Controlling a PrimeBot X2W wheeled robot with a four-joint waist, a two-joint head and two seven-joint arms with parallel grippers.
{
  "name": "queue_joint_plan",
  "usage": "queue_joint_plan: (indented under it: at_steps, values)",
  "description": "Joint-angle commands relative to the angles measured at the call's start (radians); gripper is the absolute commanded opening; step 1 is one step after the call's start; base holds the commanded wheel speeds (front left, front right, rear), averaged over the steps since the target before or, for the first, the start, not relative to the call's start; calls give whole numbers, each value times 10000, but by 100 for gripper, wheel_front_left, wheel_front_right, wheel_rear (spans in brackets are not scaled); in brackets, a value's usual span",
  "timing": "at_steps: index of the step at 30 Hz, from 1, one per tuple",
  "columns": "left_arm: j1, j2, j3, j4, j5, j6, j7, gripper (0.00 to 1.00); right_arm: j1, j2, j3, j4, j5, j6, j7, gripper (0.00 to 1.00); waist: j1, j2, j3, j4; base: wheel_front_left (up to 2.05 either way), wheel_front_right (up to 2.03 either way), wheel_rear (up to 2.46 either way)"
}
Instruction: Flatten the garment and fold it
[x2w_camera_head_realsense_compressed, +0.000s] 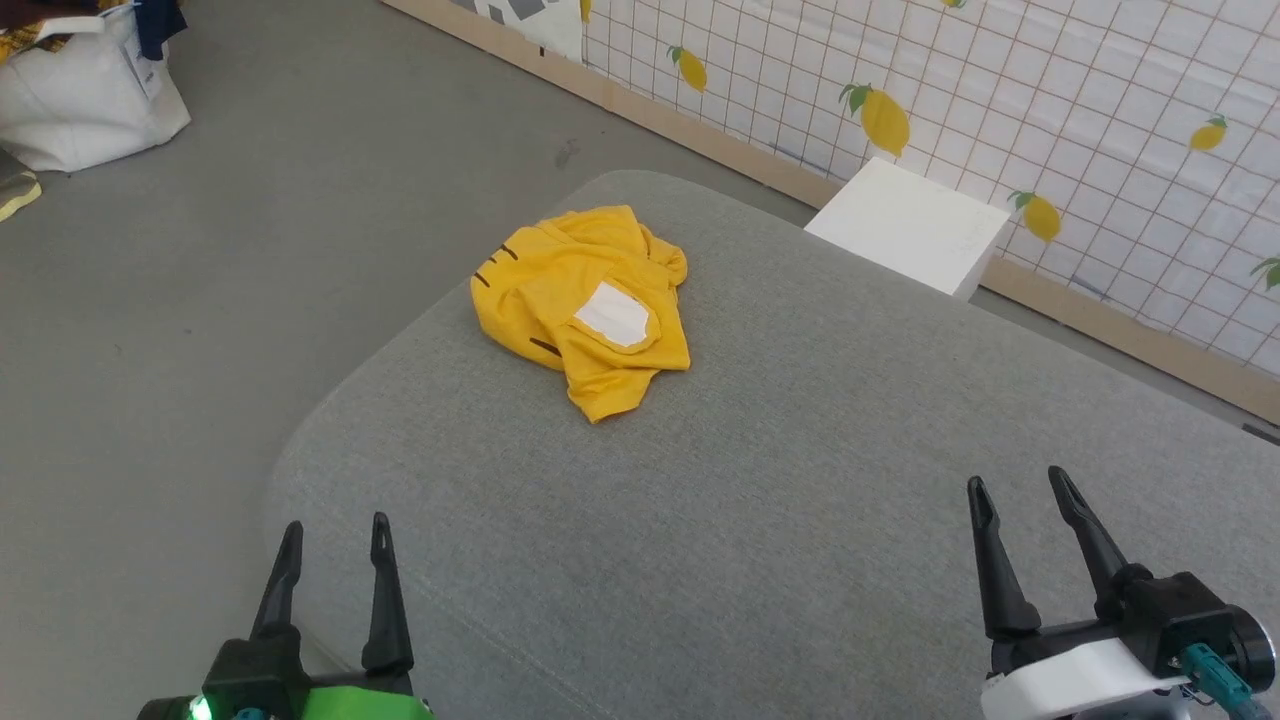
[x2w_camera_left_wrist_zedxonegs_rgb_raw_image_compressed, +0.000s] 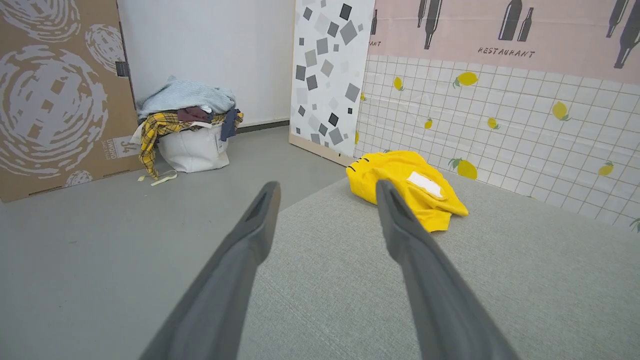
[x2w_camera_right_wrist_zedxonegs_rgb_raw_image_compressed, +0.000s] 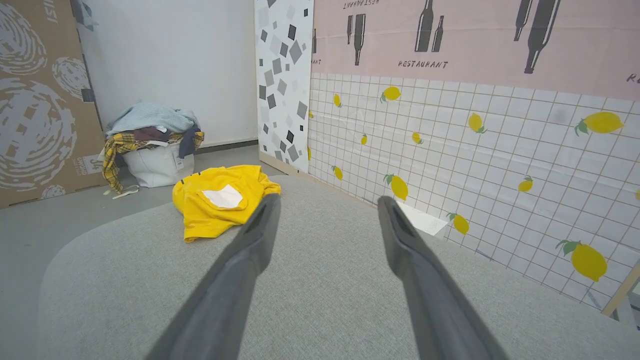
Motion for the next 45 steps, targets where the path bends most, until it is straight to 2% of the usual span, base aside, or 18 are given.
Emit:
queue_joint_plan:
  at_steps: [1, 6, 12, 18, 20, 22, 25, 32, 38, 45]
  values:
    - [127, -49, -23, -23, -51, 71, -78, 100, 115, 5, -29, 10, 22, -17, -59, 100, 0, 0, 15, -35, 0, 0, 0]
    - [115, -49, -72, -2, -17, 26, -78, 100, 127, 5, -57, -15, 8, -17, -59, 100, 0, 0, 53, -89, 0, 0, 0]
    - [-665, 27, -314, 112, -266, -571, 37, 100, 86, 5, -213, -142, -107, -17, -59, 100, 0, 0, 344, -22, 0, 0, 0]
    - [-3422, 636, -706, -788, -440, -1316, 1827, 100, -98, 5, -317, -476, -534, -17, -59, 100, 0, 0, 1138, 42, 0, 0, 0]
    - [-4493, 976, -825, -716, -468, -1501, 2475, 100, -224, 5, -286, -627, -743, -17, -59, 100, 0, 0, 1477, -41, 0, 0, 0]
    - [-5521, 1044, -735, -560, -879, -1590, 2959, 100, -358, 5, -215, -817, -957, -17, -59, 100, 0, 0, 1891, -178, 0, 0, 0]
    - [-6974, 1145, -490, 16, -1354, -1635, 3562, 100, -569, -50, -57, -1138, -1278, -17, -51, 100, 0, 0, 2603, -429, 0, 0, 0]
    - [-9429, 1811, -158, 2109, -1740, -1665, 4681, 100, -1048, -790, 278, -2320, -1224, -17, 400, 100, 0, 0, 4107, -1231, 0, 0, 0]
    - [-10087, 2477, -252, 3449, -1685, -1734, 5085, 100, -1245, -1315, 274, -3348, -988, -17, 863, 100, 0, 0, 4931, -1937, 0, 0, 0]
    - [-10213, 2534, -166, 4290, -1918, -1624, 5575, 100, -1397, -1807, 178, -4201, -741, -17, 1309, 100, 0, 0, 5981, -2391, 0, 0, 0]
